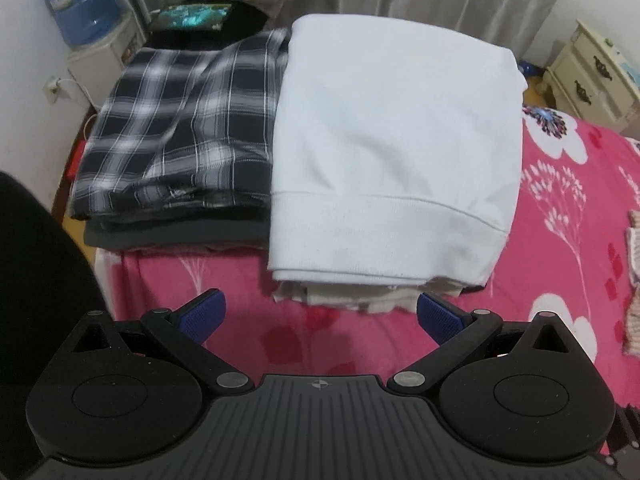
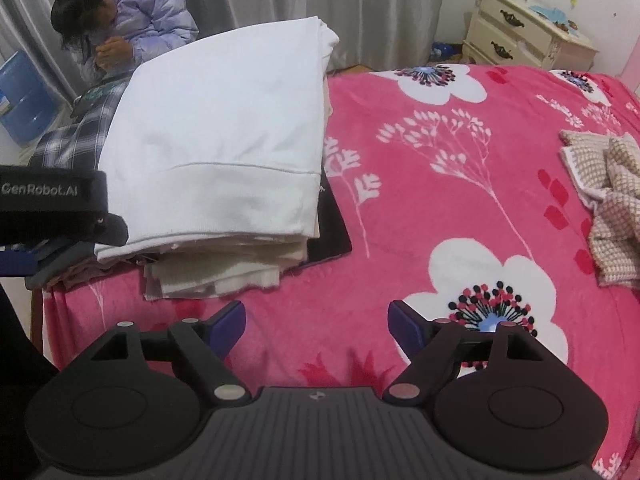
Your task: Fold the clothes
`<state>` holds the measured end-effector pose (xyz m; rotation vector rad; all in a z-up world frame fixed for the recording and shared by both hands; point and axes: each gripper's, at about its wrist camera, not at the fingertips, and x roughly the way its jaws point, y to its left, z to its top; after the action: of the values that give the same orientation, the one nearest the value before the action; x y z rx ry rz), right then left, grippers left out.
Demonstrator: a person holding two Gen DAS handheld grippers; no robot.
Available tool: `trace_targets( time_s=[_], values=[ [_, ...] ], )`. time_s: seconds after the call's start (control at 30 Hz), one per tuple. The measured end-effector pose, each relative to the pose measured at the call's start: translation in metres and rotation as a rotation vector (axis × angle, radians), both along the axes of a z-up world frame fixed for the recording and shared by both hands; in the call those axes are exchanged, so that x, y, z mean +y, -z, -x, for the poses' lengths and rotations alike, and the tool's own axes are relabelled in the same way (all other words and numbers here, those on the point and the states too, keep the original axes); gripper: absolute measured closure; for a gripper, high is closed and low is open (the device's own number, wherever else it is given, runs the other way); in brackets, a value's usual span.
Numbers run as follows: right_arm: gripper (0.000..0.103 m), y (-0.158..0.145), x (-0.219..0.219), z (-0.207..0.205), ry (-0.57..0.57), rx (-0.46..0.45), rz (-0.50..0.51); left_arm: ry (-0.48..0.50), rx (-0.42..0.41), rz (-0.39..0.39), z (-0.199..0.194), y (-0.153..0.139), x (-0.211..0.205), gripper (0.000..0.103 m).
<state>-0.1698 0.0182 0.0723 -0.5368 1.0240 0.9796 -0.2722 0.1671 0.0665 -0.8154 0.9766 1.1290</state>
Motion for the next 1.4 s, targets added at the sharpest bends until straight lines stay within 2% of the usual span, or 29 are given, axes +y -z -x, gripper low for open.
trace_targets(
  time_s=[0.17,0.43,0.7,1.4],
  values=[
    [0.019,-0.005,0.006,-0.004,0.007,0.016,-0.005,0.063,0.028,-0.048,-0.005,-0.008,-0.004,0.0],
    [0.018,-0.006,0.012,0.003,0.009,0.018,-0.008,0.113,0.012,-0.045,-0.004,-0.015,-0.004,0.0],
    [0.018,-0.01,0.021,0.011,-0.023,-0.016,-0.008,0.102,-0.011,-0.056,0.004,-0.016,0.001,0.0],
    [0.018,-0.01,0.026,0.019,-0.063,-0.04,0.009,0.097,0.006,-0.055,0.014,-0.013,0.011,0.0]
  ],
)
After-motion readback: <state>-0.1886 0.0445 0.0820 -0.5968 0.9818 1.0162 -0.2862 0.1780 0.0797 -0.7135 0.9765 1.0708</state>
